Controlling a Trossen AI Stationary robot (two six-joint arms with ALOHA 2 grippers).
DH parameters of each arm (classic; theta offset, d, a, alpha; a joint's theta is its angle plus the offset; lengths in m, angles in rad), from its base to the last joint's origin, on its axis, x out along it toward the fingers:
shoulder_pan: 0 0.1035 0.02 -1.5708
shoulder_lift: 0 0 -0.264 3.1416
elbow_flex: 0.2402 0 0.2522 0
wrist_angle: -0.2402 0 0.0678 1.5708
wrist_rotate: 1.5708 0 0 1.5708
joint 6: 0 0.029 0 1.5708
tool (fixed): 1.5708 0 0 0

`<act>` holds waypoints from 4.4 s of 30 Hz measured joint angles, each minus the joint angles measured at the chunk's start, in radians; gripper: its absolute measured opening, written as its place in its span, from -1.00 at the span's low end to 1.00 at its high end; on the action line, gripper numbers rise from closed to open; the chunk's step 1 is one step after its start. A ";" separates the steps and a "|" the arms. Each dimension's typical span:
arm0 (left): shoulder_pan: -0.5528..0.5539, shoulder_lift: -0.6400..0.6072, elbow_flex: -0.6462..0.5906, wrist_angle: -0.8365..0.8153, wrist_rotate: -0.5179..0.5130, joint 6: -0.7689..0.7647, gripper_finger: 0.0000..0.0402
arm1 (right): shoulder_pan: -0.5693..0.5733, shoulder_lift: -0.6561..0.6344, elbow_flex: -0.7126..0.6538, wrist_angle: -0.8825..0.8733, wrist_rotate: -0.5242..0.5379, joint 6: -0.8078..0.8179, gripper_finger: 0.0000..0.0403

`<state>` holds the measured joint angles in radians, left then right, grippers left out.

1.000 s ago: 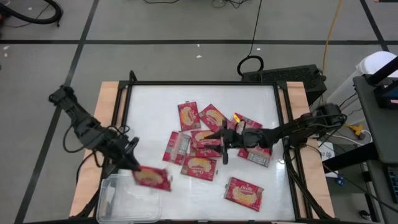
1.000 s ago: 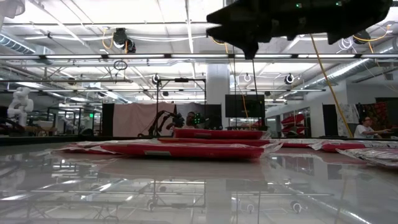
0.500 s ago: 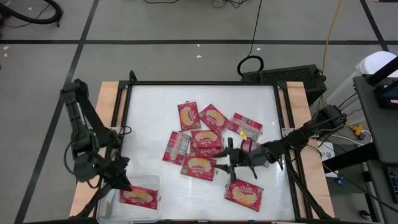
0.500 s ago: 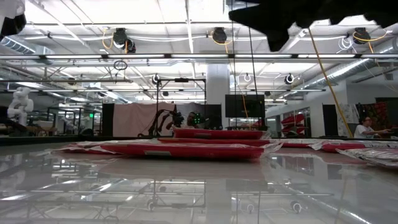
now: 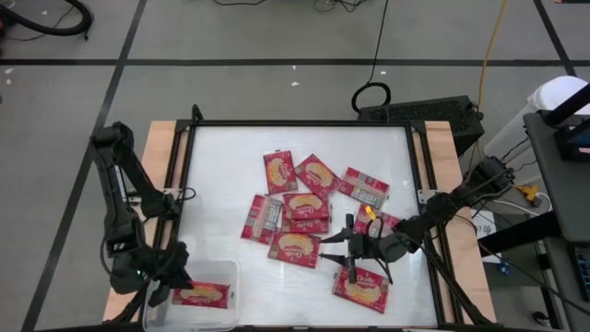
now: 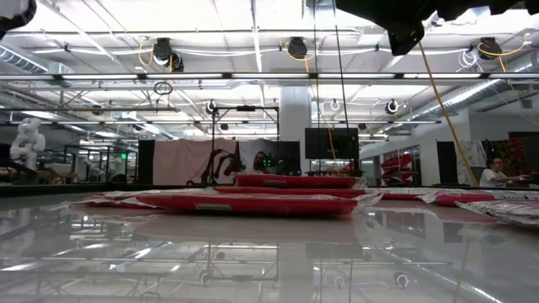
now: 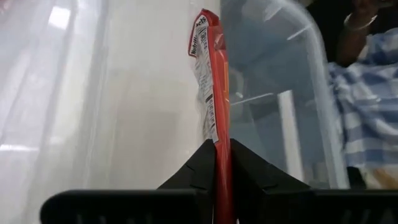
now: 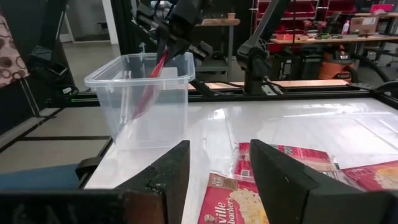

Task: Sort popcorn bags into baskets
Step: Put the popcorn bag into the transparent bin

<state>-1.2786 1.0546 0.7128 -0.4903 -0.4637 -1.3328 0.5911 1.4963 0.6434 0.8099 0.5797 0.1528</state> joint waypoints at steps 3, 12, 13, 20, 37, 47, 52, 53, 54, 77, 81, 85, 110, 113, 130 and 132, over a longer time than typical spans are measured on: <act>-0.006 0.025 0.000 0.000 0.032 -0.021 -0.80 | 0.000 0.000 0.000 0.000 0.000 0.000 -0.20; -0.013 0.048 0.000 -0.056 0.044 -0.070 -0.78 | 0.000 0.000 0.000 0.000 0.000 0.006 -0.20; -0.013 0.048 0.000 -0.062 0.044 -0.074 -0.78 | 0.000 0.000 0.000 0.000 0.000 0.008 -0.20; -0.010 0.036 0.000 -0.067 0.044 -0.077 -0.63 | 0.000 0.000 0.000 0.000 0.000 0.010 -0.20; 0.099 -0.180 0.001 -0.041 0.044 0.174 -0.32 | -0.002 0.000 0.000 0.000 0.026 0.028 -0.20; 0.220 -0.285 0.001 -0.022 -0.082 0.554 -0.32 | -0.069 0.008 0.007 -0.003 0.104 0.104 -0.20; 0.327 -0.311 0.001 0.040 -0.183 0.781 -0.32 | -0.125 0.008 0.102 -0.201 0.100 0.105 -0.20; 0.350 -0.312 0.001 0.046 -0.205 0.822 -0.32 | -0.141 0.008 0.128 -0.272 0.099 0.106 -0.20; 0.374 -0.312 0.001 0.051 -0.225 0.860 -0.32 | -0.157 0.012 0.156 -0.337 0.100 0.111 -0.20; 0.760 -0.090 0.001 0.182 -0.499 1.077 -0.32 | -0.305 0.035 0.106 -0.873 -0.114 -0.060 -0.19; 0.804 -0.039 0.001 0.225 -0.498 1.132 -0.32 | -0.315 0.035 0.040 -0.744 -0.140 -0.077 -0.19; 0.853 -0.004 0.001 0.279 -0.457 1.162 -0.32 | -0.324 0.035 -0.018 -0.643 -0.146 -0.110 -0.19; 1.025 0.137 0.001 0.530 -0.137 1.286 -0.32 | -0.389 0.195 -0.133 -0.184 -0.185 -0.240 -0.76; 1.029 0.137 0.001 0.530 -0.136 1.286 -0.32 | -0.389 0.196 -0.133 -0.162 -0.185 -0.246 -0.95; 1.063 0.220 0.000 0.536 0.055 1.271 -0.17 | -0.373 0.031 -0.133 0.012 -0.179 -0.375 -1.00; 1.063 0.223 0.000 0.547 0.055 1.268 -0.08 | -0.373 0.009 -0.133 0.010 -0.152 -0.391 -1.00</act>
<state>-0.2153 1.2778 0.7132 0.0569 -0.4087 -0.0650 0.2180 1.5057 0.5103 0.8197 0.4274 -0.2380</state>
